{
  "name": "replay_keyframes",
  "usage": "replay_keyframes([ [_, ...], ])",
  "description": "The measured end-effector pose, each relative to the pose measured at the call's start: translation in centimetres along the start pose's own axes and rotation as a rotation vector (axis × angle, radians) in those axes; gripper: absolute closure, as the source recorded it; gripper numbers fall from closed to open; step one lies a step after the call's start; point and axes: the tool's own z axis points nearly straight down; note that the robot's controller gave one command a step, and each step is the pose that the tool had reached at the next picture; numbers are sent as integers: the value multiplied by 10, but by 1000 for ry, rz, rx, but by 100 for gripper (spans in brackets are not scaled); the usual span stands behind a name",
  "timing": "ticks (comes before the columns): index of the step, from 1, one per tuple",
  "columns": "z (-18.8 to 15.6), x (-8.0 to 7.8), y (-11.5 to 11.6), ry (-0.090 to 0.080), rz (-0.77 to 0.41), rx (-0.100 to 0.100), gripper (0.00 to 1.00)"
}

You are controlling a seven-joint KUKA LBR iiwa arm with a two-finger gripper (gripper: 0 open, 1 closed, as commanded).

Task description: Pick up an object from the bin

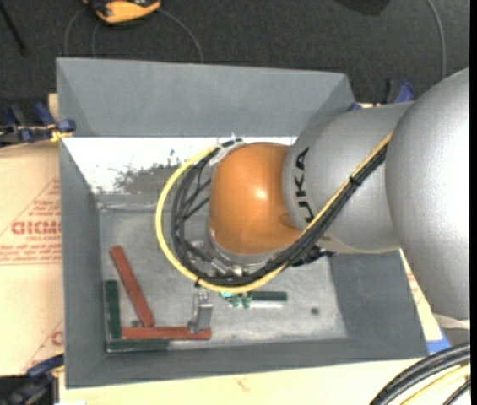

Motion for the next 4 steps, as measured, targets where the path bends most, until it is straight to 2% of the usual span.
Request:
replay_keyframes([
  [1,-4,-2,-1,-7,5,-1,100],
  [2,-4,-2,-1,-7,6,-1,0],
  [3,-4,-2,-1,-7,7,-1,0],
  [4,36,14,-11,-12,-67,-1,0],
])
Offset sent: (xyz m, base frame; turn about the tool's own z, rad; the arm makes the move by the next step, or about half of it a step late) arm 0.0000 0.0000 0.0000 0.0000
